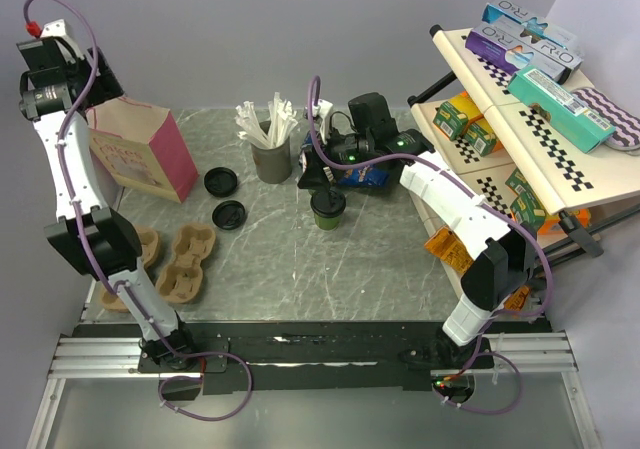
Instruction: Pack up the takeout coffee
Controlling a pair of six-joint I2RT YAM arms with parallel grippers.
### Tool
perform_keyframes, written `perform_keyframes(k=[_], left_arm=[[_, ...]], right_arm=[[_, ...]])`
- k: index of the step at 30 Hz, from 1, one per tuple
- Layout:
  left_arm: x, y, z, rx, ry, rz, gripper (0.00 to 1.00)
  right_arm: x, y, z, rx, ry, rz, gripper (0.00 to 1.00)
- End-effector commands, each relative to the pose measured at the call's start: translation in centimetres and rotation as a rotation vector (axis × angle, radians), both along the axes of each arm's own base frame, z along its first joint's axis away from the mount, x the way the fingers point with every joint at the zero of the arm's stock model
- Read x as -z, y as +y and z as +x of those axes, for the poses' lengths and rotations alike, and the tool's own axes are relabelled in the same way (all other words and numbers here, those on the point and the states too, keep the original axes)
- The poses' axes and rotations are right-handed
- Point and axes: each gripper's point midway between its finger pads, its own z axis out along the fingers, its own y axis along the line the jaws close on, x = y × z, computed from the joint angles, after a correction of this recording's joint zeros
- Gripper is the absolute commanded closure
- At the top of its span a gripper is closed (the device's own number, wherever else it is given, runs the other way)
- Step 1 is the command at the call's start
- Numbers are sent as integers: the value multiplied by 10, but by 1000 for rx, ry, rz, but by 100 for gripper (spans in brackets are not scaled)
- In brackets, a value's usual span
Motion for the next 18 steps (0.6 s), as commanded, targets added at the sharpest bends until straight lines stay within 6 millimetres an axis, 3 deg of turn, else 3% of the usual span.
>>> perform_keyframes(k=[1,7,10,13,18], left_arm=[[-19,5,-1,-28,-66,-50,17],[-36,-34,-7,267,-128,-27,11],[-67,-41,-24,367,-191,191,8],[-69,-44,-42,502,-155,454,7],[-45,-28,-66,660,27,866,8]], right_arm=[[-19,-4,2,11,-48,23,28],[-15,-3,3,10,-39,18,27],[-15,-3,4,12,-39,18,27],[-14,-4,3,12,-38,17,27],[-9,-4,1,8,-26,20,27]])
